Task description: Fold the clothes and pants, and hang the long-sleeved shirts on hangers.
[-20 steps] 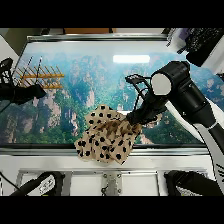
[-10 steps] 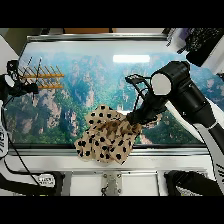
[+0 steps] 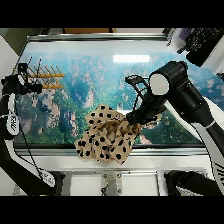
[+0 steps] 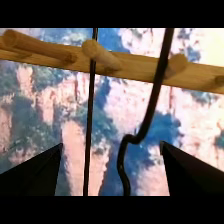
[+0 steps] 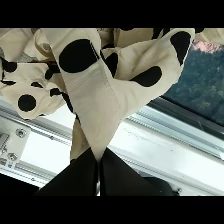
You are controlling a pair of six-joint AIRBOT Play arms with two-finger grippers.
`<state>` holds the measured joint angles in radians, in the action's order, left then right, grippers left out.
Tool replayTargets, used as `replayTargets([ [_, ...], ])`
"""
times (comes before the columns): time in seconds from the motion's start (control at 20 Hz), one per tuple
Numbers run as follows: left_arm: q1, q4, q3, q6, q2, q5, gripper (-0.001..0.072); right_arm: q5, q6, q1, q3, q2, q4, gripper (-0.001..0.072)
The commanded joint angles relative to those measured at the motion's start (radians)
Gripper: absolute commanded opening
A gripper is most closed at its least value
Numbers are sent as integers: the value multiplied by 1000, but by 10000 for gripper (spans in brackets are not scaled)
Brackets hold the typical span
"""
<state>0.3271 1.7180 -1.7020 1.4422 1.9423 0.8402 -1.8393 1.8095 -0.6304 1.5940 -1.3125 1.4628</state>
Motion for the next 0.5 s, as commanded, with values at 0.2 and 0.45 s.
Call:
replayTargets([
  [0.2,2,72,-51,2,89,32,658,-1,1,-1,0,-2,0,10],
  [0.45,1,71,-29,3,89,16,656,-1,1,0,0,-1,0,10],
])
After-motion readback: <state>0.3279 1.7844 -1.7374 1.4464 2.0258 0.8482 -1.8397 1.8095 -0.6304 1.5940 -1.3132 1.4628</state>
